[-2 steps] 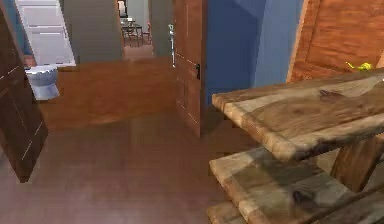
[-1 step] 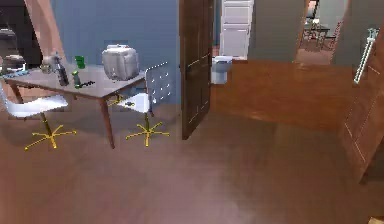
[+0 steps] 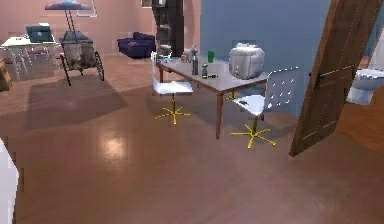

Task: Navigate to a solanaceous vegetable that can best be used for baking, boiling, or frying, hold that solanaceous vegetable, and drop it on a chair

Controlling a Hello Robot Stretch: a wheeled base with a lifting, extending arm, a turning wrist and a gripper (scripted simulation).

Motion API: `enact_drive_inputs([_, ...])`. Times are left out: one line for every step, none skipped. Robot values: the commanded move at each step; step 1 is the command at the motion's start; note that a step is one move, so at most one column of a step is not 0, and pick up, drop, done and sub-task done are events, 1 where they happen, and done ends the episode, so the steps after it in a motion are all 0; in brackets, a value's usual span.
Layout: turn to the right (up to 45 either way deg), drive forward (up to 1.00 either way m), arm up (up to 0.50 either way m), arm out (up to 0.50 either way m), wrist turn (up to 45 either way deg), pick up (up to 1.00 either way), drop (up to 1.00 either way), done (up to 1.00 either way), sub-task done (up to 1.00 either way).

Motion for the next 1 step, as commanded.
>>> enact_drive_inputs([0.0,0.25,0.00,0.00,0.0,0.00,0.00,0.00,0.00])
